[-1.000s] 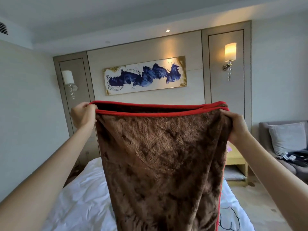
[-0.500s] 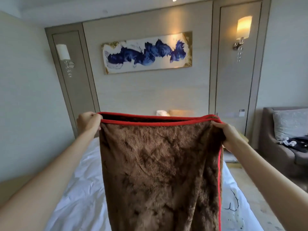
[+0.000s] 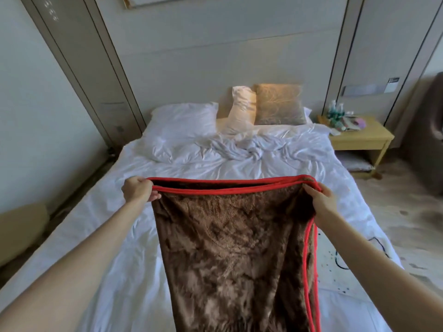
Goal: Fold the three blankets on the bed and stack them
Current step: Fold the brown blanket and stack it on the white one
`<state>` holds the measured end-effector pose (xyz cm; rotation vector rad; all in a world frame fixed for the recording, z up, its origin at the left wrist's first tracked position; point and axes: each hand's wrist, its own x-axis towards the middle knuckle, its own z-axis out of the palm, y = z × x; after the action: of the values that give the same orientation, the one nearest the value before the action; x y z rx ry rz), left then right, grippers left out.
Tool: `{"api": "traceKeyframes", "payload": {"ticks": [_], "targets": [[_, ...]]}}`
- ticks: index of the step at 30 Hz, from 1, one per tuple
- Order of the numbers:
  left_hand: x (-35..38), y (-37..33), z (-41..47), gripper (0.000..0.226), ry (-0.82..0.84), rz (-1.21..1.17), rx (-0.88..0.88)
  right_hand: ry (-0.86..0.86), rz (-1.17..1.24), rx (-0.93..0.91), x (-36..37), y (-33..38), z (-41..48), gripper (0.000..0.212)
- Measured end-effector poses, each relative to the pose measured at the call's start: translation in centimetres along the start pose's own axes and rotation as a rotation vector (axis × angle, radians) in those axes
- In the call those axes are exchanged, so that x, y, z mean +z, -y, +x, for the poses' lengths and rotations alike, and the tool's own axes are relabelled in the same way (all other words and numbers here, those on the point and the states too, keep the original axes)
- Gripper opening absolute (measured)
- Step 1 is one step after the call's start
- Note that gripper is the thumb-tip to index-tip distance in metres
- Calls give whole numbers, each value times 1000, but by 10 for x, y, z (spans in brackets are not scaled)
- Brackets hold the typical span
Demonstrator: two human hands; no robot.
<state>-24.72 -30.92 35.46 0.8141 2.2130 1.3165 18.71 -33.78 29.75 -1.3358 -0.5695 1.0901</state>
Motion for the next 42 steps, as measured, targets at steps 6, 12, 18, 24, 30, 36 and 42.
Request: {"api": "traceKeyframes", "payload": {"ticks": [6, 12, 18, 24, 30, 36, 42], "targets": [[117, -17, 142, 11, 36, -29, -81, 7, -104, -42, 87, -12, 144, 13], [247, 63, 240, 11, 202, -63, -399, -34, -242, 40, 125, -118, 271, 15], [357, 152, 298, 25, 282, -244, -623, -99, -325, 157, 130, -221, 362, 23], [423, 221, 302, 27, 390, -142, -673, -173, -536, 200, 116, -295, 406, 16], [426, 255, 291, 34, 507, -119, -525, -10, -1083, 271, 103, -314, 390, 48], [382, 240, 226, 40, 564, 100, -50, 109, -1395, 58, 98, -290, 314, 69], [295, 271, 112, 17, 684, 179, 35, 271, -1404, -172, 70, -281, 186, 46]]}}
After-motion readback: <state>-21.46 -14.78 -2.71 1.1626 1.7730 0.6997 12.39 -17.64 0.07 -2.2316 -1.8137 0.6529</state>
